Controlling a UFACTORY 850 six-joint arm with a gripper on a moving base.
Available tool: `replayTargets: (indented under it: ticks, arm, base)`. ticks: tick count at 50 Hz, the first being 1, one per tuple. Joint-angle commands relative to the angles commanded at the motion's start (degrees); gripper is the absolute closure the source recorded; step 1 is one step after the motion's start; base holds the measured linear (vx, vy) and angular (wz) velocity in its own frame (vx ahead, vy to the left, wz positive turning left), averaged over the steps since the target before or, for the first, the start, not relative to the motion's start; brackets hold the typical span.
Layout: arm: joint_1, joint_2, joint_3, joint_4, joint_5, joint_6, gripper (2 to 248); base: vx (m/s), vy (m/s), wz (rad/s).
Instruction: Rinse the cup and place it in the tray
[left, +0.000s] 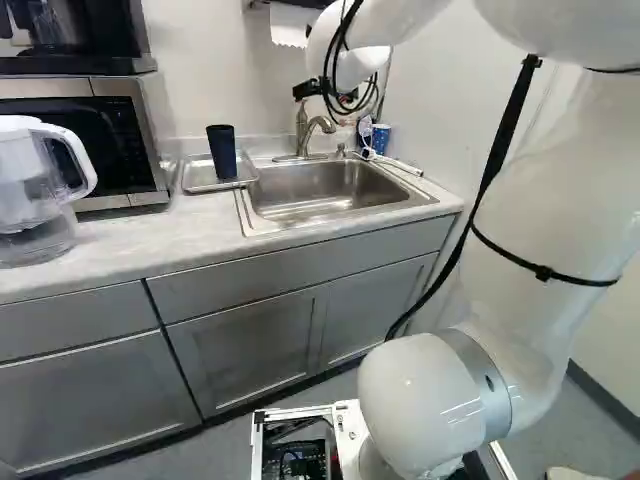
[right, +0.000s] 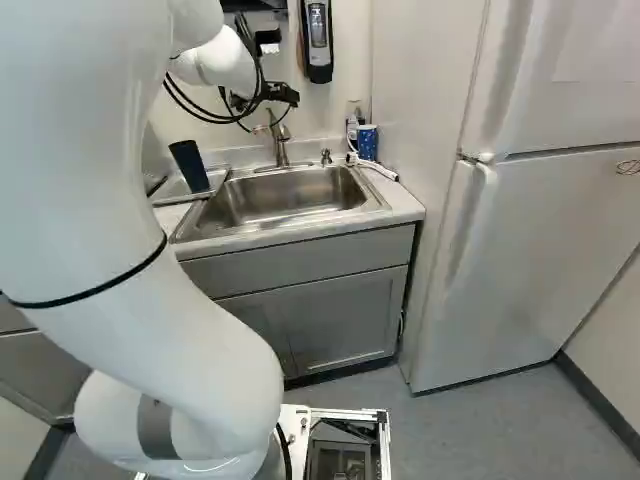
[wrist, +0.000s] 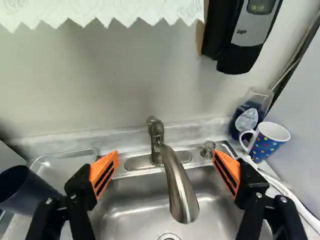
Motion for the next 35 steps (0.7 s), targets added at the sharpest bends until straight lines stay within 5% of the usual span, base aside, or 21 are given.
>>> replayTargets:
  ticks: [35]
  arm:
    - [3.6, -8.4, -9.0, -6.4, 1.4, 0.0, 3]
  base:
    - [0.0, 0.0, 0.0]
